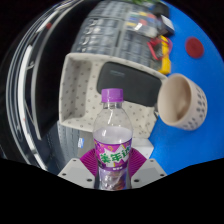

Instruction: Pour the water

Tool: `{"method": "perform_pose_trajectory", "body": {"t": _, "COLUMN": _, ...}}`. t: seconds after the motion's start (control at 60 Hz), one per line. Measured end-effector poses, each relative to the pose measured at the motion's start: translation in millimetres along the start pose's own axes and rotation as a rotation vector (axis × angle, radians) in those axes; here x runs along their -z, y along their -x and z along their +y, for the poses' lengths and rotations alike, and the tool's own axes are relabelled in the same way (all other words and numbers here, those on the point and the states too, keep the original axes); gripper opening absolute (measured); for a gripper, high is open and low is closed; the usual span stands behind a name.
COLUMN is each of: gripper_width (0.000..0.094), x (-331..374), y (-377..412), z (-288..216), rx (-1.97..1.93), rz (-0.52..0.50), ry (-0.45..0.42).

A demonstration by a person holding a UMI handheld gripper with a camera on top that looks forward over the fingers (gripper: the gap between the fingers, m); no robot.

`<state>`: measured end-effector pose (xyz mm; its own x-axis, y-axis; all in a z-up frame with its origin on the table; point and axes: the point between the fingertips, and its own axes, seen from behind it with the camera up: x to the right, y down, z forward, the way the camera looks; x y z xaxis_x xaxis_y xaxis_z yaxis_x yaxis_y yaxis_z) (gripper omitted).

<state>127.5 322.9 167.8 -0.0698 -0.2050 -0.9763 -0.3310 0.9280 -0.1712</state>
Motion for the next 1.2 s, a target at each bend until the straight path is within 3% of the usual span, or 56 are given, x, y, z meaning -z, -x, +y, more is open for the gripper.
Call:
{"method": "perform_pose_trajectory", "body": {"t": 0.367, "gripper_width": 0.036, "x": 0, "y": -17, "z": -32, "rx": -0.582, "rz": -0.026, "ry": -0.055}}
{"method": "perform_pose_trajectory", "body": {"t": 0.617, "gripper_width": 0.0363, "x": 6, "y": -16, "z": -31, "rx": -0.497, "rz": -0.005, "ry": -0.012}}
{"method": "perform_pose_trajectory", "body": {"t": 0.783, "gripper_width": 0.0363, "x": 21, "y": 18, "z": -49, "rx": -0.107, "rz": -0.002, "ry": 0.037}}
{"method": "perform_pose_trajectory", "body": {"t": 0.867, "gripper_width": 0.0365, "x": 34, "y": 37, "z": -81, "rx": 0.216, "rz": 0.013, "ry": 0.016}}
{"method": "perform_pose_trajectory", "body": {"t": 1.083, "gripper_width": 0.0363, "x": 67, "y": 44, "z": -191, "rx": 0.891, "rz": 0.146, "ry": -0.162}}
{"method": "perform_pose_trajectory", "body": {"t": 1.2, "gripper_width": 0.0364, "x": 87, "y": 28, "z": -247, "rx": 1.128, "rz": 0.282, "ry": -0.229}}
